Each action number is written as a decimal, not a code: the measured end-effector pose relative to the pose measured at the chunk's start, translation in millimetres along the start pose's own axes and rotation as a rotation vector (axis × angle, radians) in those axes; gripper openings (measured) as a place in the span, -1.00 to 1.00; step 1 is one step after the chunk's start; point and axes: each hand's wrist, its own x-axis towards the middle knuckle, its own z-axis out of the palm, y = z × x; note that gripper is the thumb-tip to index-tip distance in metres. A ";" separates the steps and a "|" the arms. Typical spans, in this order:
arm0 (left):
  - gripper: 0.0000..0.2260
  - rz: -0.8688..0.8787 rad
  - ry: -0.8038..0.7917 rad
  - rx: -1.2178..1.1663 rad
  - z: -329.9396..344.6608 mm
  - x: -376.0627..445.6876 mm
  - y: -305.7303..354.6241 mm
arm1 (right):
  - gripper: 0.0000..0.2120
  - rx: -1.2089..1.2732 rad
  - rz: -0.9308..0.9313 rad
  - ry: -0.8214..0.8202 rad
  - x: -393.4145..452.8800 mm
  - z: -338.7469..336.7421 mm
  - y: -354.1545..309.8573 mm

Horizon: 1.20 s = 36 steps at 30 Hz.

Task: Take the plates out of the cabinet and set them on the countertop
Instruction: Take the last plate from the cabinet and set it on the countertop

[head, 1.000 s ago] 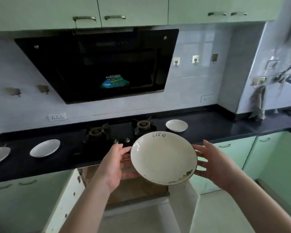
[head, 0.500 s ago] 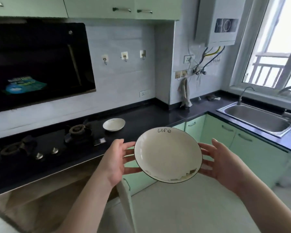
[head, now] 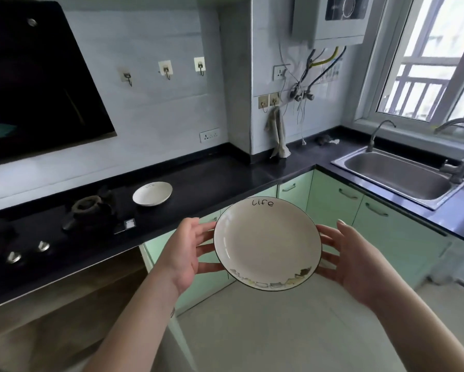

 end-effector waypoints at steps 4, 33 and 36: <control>-0.56 0.004 0.023 -0.018 -4.6 45.6 2.4 | -0.57 -0.024 0.007 -0.001 52.4 7.9 -4.7; -0.54 -0.106 0.209 -0.108 71.5 383.1 56.1 | -0.64 -0.103 0.117 -0.114 442.3 -11.5 -109.7; -0.54 -0.102 0.284 -0.144 58.4 392.5 61.5 | -0.60 -0.165 0.149 -0.202 475.2 10.5 -108.5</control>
